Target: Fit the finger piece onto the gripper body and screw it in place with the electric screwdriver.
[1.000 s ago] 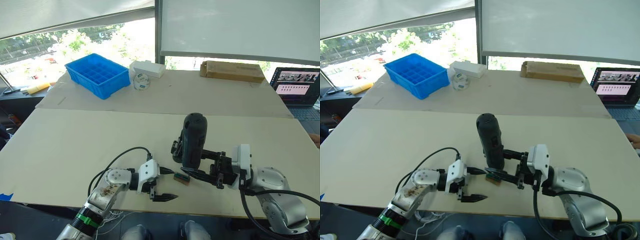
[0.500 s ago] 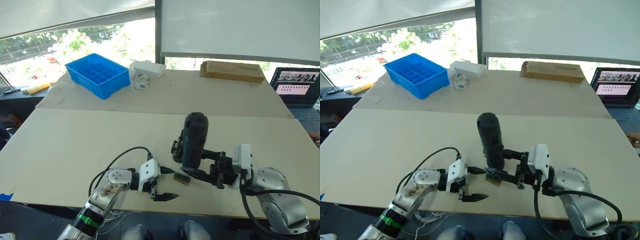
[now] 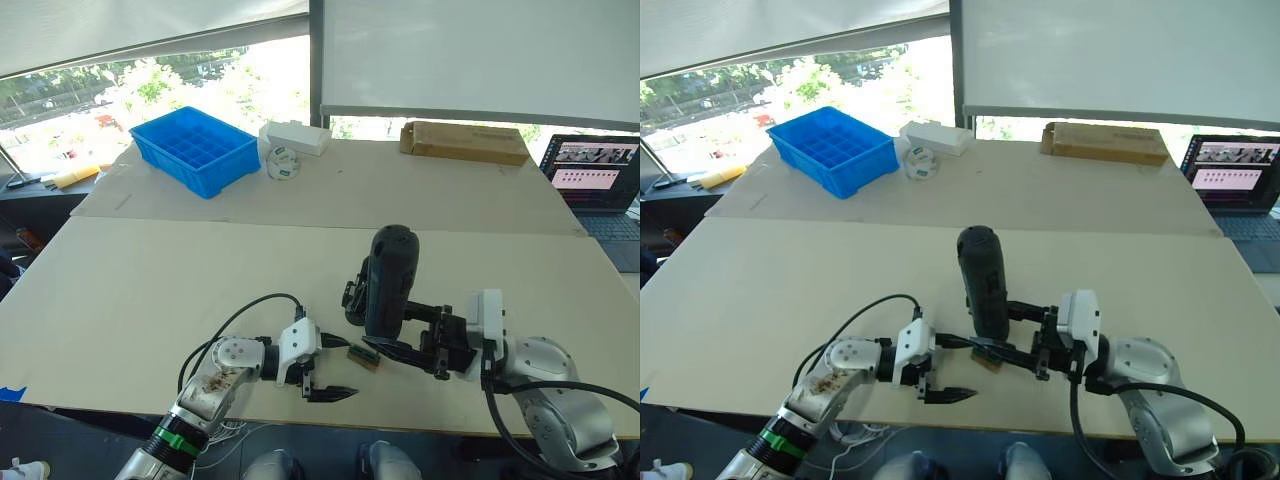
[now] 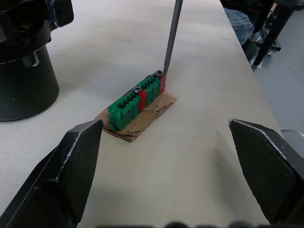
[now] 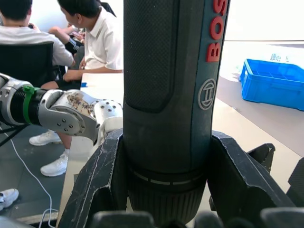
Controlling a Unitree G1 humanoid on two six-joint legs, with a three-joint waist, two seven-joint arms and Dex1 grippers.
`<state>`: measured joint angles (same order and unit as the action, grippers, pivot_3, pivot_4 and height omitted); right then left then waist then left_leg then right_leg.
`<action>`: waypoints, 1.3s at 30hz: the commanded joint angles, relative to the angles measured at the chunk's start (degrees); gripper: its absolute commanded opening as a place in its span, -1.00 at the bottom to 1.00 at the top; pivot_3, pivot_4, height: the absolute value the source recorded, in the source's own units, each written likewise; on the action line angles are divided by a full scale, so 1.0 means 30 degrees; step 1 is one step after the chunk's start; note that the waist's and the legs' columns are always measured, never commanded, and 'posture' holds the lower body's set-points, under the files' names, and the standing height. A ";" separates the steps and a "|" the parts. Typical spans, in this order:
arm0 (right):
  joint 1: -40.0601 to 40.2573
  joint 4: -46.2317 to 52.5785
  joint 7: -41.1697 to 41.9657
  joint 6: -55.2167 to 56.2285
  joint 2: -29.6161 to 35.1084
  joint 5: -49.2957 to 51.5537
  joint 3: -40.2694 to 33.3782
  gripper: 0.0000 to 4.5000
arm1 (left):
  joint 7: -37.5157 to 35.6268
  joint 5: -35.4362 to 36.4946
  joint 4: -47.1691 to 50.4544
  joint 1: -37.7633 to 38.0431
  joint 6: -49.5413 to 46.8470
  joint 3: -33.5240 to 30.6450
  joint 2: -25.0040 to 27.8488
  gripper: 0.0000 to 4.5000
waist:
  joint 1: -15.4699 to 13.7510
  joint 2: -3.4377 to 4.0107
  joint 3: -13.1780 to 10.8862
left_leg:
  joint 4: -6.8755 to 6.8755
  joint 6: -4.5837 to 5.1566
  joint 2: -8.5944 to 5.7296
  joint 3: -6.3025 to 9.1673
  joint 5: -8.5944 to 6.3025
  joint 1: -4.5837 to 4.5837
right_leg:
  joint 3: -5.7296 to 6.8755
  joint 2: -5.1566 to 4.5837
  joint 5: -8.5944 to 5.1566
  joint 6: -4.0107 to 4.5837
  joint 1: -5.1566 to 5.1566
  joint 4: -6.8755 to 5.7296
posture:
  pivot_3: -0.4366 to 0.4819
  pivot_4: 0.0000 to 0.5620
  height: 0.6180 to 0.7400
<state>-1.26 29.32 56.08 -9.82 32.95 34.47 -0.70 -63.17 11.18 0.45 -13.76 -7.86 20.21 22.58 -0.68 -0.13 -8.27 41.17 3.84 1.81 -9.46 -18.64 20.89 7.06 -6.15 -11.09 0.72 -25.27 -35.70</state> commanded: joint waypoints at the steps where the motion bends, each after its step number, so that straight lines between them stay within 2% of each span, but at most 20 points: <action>1: -0.0226 0.1090 -0.0211 0.0179 -0.0123 0.0953 -0.0712 -0.15 | -0.0057 0.0076 0.0225 -0.0170 0.0006 0.0094 0.0021 1.00 | 0.0000 0.0000 0.0000 | 0.0000 0.0000 0.0000 0.0000 0.0000 0.0000 | 0.0000 0.0001 0.0000 0.0000 -0.0001 0.0000 | -0.05 -0.47 1.00; 32: 0.0464 0.0569 -0.0084 -0.0270 0.0378 0.0396 -0.0394 -0.15 | -0.0096 -0.0061 -0.0283 -0.0216 0.0247 0.0206 -0.0126 1.00 | -0.0012 -0.0001 0.0000 | -0.0002 0.0006 0.0000 0.0005 -0.0004 0.0001 | -0.0001 -0.0010 -0.0001 -0.0001 0.0000 0.0002 | -0.05 -0.47 1.00; 39: 0.0155 0.1306 -0.0395 -0.0627 0.0281 0.1447 -0.1069 -0.15 | -0.0178 -0.0163 -0.0865 -0.0278 0.0651 0.0168 -0.0203 1.00 | -0.0011 -0.0001 0.0000 | 0.0000 0.0011 0.0000 0.0007 -0.0007 0.0004 | -0.0002 -0.0017 -0.0001 -0.0001 0.0002 0.0003 | -0.05 -0.47 1.00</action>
<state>0.54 29.54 55.35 -12.25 33.77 35.98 -1.20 -63.72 11.09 -1.30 -14.58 -6.40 20.26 22.11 -0.72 -0.13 -8.27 41.16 3.87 1.81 -9.44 -18.66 20.90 7.05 -6.21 -11.09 0.72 -25.27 -35.70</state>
